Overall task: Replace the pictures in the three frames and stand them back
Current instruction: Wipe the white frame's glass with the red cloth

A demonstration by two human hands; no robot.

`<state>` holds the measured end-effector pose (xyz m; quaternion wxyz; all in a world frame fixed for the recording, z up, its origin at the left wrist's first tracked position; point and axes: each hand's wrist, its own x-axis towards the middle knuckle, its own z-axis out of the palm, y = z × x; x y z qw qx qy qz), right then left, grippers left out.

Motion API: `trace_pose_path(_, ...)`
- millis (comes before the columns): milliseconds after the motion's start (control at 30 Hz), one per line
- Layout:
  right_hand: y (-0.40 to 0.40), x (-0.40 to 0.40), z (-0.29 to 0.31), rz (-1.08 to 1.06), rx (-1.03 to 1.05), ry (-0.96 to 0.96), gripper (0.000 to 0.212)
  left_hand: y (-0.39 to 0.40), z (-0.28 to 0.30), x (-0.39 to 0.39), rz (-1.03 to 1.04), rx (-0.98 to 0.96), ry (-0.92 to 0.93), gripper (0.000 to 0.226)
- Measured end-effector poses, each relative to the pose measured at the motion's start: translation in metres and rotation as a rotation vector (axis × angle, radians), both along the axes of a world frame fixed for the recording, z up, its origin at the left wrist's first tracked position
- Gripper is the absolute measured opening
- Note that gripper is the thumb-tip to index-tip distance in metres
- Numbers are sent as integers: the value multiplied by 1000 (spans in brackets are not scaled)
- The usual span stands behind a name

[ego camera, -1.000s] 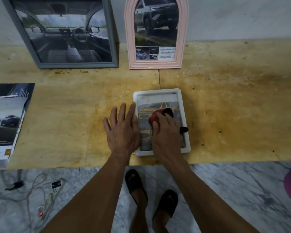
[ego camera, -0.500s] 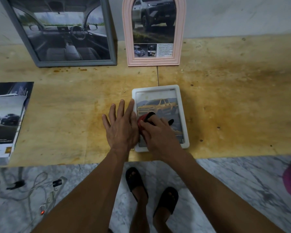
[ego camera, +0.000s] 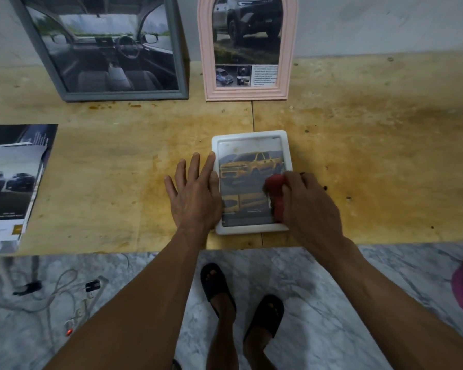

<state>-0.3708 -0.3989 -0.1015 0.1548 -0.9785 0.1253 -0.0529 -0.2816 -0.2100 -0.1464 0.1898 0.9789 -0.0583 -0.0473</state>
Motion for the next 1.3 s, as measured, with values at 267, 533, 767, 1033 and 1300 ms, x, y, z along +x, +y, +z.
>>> trace_pose_path(267, 55, -23, -25, -202, -62, -8, 39, -2, -1, 2, -3, 3, -2, 48)
trace_pose_path(533, 83, -6, -24, -118, 150, -8, 37, -2, -1, 0, 3, -13, -2, 48)
trace_pose_path(767, 87, 4, -16, 65, 354, 64, 32, -2, -3, 1, -6, -19, 17, 47)
trace_pose_path(1033, 61, 5, 3, 255, 319, 215, 26, 0, -1, 1, -19, -20, 15, 49)
trace_pose_path(1300, 22, -7, 15, 340, -15, 189, 20, 0, 1, 0, -26, -21, 9, 50)
